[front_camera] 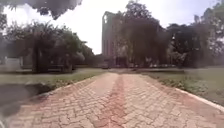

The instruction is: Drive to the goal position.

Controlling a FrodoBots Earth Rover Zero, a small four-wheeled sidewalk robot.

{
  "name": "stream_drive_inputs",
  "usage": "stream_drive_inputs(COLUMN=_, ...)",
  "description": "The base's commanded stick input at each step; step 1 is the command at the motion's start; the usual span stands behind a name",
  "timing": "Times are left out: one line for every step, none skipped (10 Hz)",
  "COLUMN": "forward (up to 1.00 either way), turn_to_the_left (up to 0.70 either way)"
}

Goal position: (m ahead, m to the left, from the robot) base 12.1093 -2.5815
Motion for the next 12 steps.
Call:
stream_drive_inputs(forward=0.7, turn_to_the_left=0.0)
stream_drive_inputs(forward=0.7, turn_to_the_left=0.0)
stream_drive_inputs(forward=0.7, turn_to_the_left=0.0)
stream_drive_inputs(forward=0.7, turn_to_the_left=0.0)
stream_drive_inputs(forward=0.7, turn_to_the_left=-0.11)
stream_drive_inputs(forward=0.7, turn_to_the_left=-0.3)
stream_drive_inputs(forward=0.7, turn_to_the_left=-0.35)
stream_drive_inputs(forward=0.7, turn_to_the_left=-0.35)
stream_drive_inputs(forward=0.7, turn_to_the_left=-0.25)
stream_drive_inputs(forward=0.7, turn_to_the_left=-0.07)
stream_drive_inputs(forward=0.7, turn_to_the_left=0.0)
stream_drive_inputs(forward=0.7, turn_to_the_left=0.0)
